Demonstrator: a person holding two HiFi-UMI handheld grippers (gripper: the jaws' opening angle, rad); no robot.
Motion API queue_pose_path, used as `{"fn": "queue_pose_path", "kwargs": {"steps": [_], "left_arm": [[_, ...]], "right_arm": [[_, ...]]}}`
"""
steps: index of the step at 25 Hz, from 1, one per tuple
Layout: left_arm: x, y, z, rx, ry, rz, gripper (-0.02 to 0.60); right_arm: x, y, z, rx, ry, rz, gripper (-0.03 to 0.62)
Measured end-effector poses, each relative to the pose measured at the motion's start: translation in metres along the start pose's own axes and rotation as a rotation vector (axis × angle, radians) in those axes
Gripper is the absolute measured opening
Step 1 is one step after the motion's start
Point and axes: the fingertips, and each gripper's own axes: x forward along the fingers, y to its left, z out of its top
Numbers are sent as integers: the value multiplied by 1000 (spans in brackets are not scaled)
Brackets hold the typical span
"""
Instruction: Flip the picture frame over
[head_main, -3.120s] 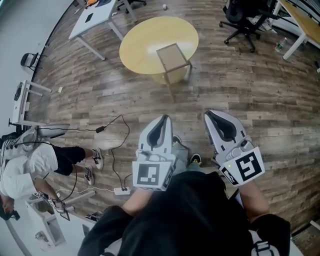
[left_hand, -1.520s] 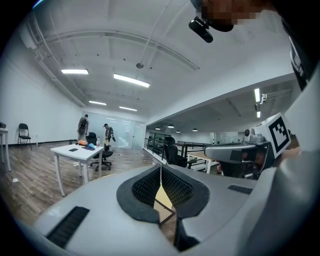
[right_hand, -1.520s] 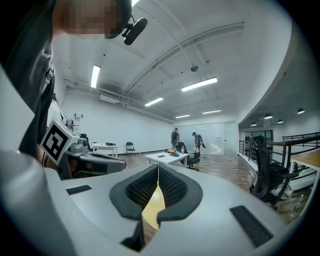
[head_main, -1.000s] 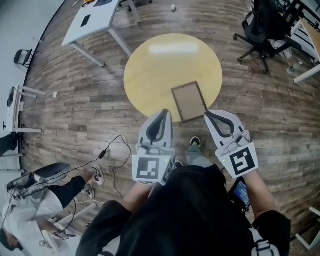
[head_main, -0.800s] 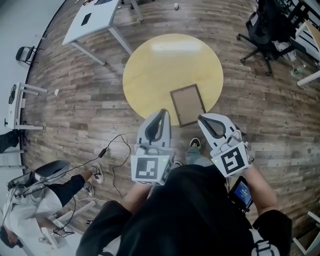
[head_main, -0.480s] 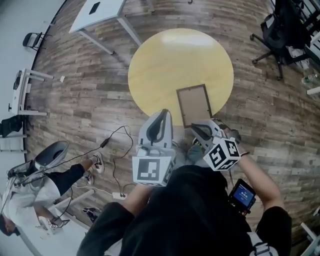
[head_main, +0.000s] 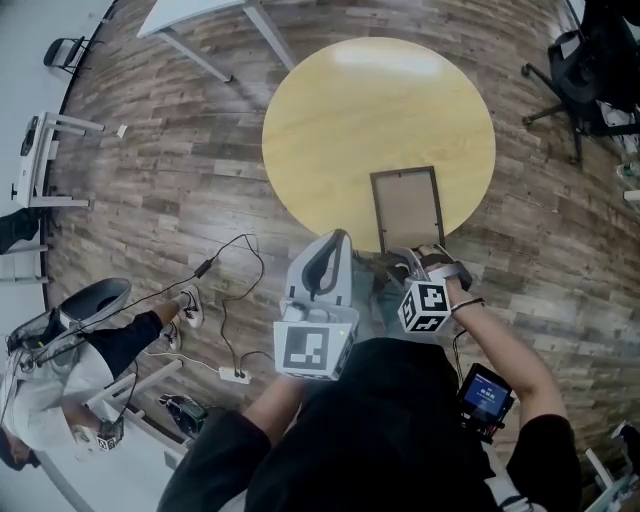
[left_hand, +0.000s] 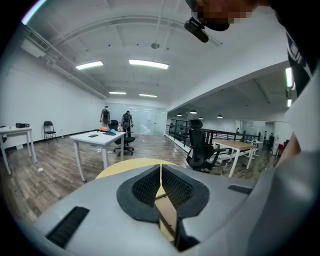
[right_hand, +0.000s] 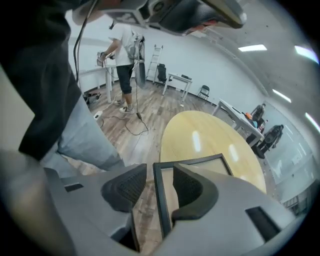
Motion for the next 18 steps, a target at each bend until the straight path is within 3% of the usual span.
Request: {"fn": "queue_pose_path", "kwargs": {"steps": [5, 12, 18], "left_arm": [[2, 7, -16, -5, 37, 2, 29], [5, 6, -25, -1, 36, -4, 29], [4, -3, -26, 5, 35, -16, 29]], "right_arm": [[35, -7, -4, -226, 53, -91, 173], [48, -14, -1, -313, 27, -200, 173], [37, -5, -2, -259, 6, -200, 133]]}}
